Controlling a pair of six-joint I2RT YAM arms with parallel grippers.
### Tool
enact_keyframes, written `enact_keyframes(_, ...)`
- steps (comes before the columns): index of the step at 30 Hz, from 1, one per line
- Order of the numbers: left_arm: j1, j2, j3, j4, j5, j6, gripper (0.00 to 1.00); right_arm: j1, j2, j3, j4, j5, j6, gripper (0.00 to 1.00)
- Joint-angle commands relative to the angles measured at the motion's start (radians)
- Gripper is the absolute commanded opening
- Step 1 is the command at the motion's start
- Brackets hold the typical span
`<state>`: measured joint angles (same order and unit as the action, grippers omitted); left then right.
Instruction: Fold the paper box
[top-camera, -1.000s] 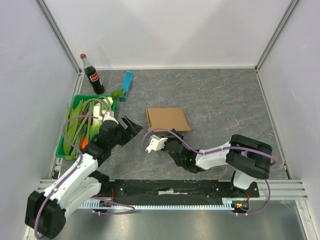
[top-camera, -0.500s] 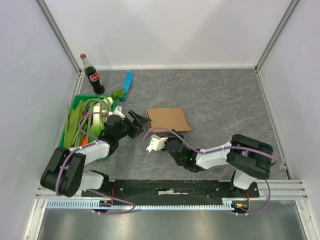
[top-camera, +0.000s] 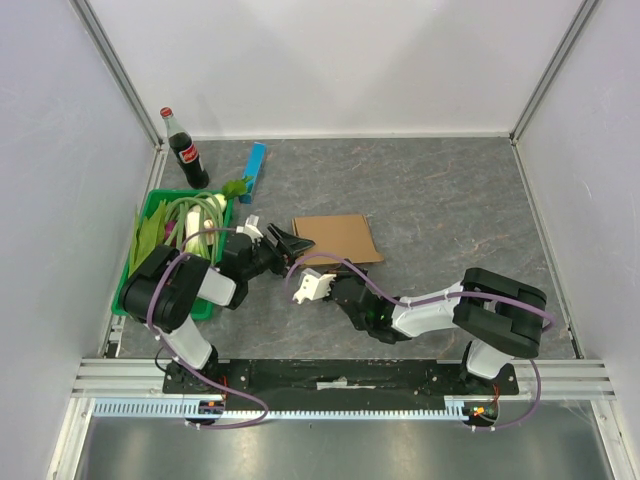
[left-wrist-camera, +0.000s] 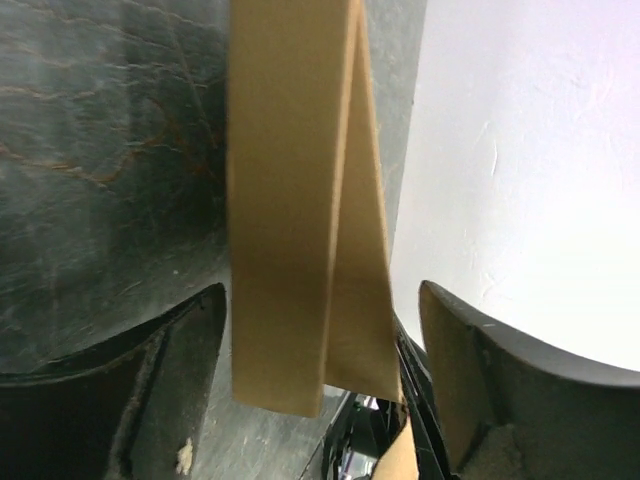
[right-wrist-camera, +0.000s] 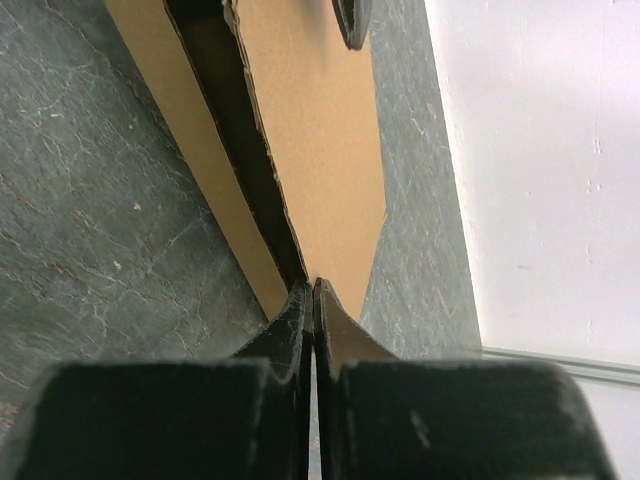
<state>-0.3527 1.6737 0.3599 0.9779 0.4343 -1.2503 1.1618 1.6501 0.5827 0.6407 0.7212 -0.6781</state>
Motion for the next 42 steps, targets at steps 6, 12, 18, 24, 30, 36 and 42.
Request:
enact_keyframes(6,-0.017,0.02,0.005,0.142,0.072,-0.08,0.5,-0.004,-0.036,0.049,-0.041,-0.043,0.075,0.05)
enact_keyframes(12,-0.015,-0.087,0.007,-0.013,0.072,-0.049,0.35,0.002,-0.07,0.092,-0.168,-0.08,0.169,0.21)
enact_keyframes(18,-0.012,-0.228,0.022,-0.247,0.08,-0.037,0.27,0.013,-0.222,0.15,-0.433,-0.143,0.381,0.63)
enact_keyframes(24,0.0,-0.318,0.073,-0.5,0.165,-0.084,0.27,-0.031,-0.409,0.301,-0.784,-0.321,0.534,0.98)
enact_keyframes(30,0.006,-0.446,0.14,-0.812,0.207,-0.138,0.27,-0.047,-0.441,0.368,-0.957,-0.48,0.479,0.98)
enact_keyframes(36,0.011,-0.532,0.117,-0.889,0.282,-0.279,0.28,-0.04,-0.447,0.361,-0.944,-0.605,0.459,0.98)
enact_keyframes(42,0.014,-0.597,0.036,-0.886,0.33,-0.424,0.28,0.053,-0.408,0.361,-0.908,-0.418,0.44,0.97)
